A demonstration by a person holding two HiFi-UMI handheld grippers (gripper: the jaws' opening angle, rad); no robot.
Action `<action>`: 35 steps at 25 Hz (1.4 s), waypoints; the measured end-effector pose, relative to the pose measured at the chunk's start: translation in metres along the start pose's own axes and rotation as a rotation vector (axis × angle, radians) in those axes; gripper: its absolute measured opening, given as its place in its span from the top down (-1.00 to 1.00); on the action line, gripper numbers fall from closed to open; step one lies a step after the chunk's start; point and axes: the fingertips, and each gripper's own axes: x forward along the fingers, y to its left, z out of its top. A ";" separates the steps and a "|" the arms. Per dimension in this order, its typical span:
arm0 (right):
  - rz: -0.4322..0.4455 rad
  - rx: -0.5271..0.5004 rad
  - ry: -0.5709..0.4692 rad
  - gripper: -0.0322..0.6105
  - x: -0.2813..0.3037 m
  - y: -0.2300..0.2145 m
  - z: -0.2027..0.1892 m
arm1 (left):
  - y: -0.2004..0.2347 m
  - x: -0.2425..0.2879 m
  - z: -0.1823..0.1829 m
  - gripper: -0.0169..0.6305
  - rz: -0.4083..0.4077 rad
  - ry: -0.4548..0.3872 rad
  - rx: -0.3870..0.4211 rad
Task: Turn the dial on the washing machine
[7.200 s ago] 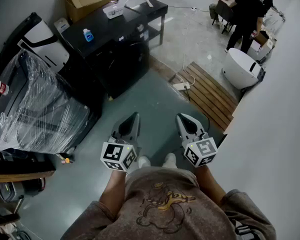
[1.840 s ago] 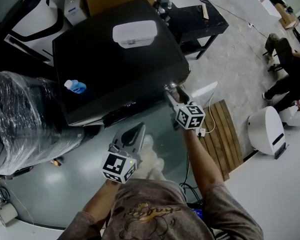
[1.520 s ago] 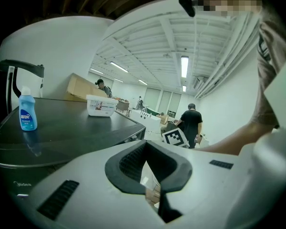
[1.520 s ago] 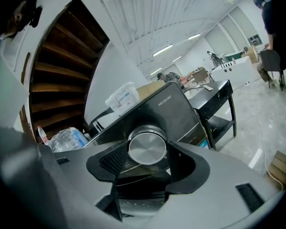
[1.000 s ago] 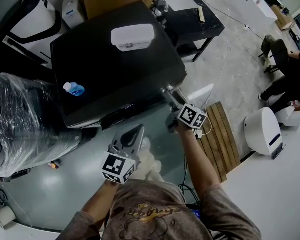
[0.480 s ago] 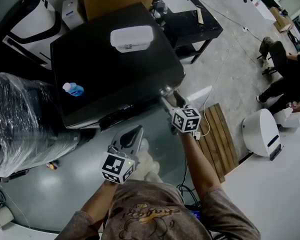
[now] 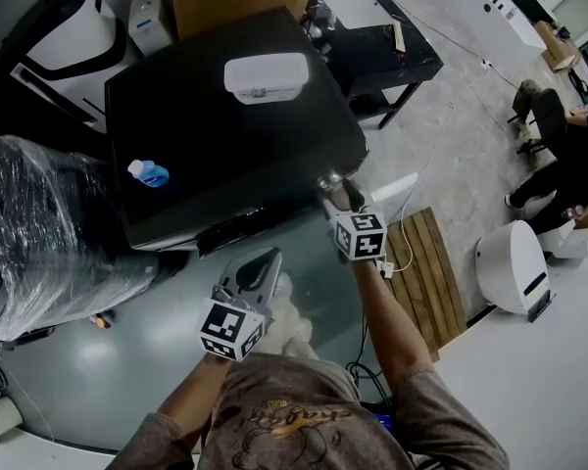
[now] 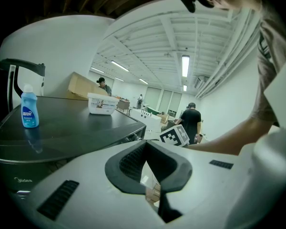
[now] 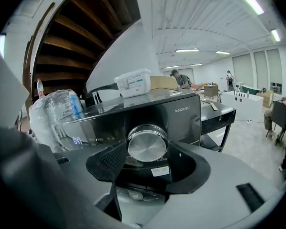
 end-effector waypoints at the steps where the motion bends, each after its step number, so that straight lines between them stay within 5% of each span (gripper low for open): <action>1: 0.002 0.015 -0.002 0.09 0.000 -0.001 0.000 | 0.000 0.000 0.000 0.97 0.000 0.000 0.000; 7: 0.035 0.110 -0.005 0.10 0.000 -0.002 -0.002 | -0.001 0.001 -0.002 0.97 0.000 0.004 0.003; 31: 0.198 0.890 -0.125 0.10 0.000 -0.012 -0.001 | -0.005 0.006 0.000 0.97 -0.006 0.003 0.008; 35: 0.191 0.878 -0.130 0.10 -0.001 -0.013 -0.001 | -0.007 0.006 0.000 0.97 -0.006 0.005 0.013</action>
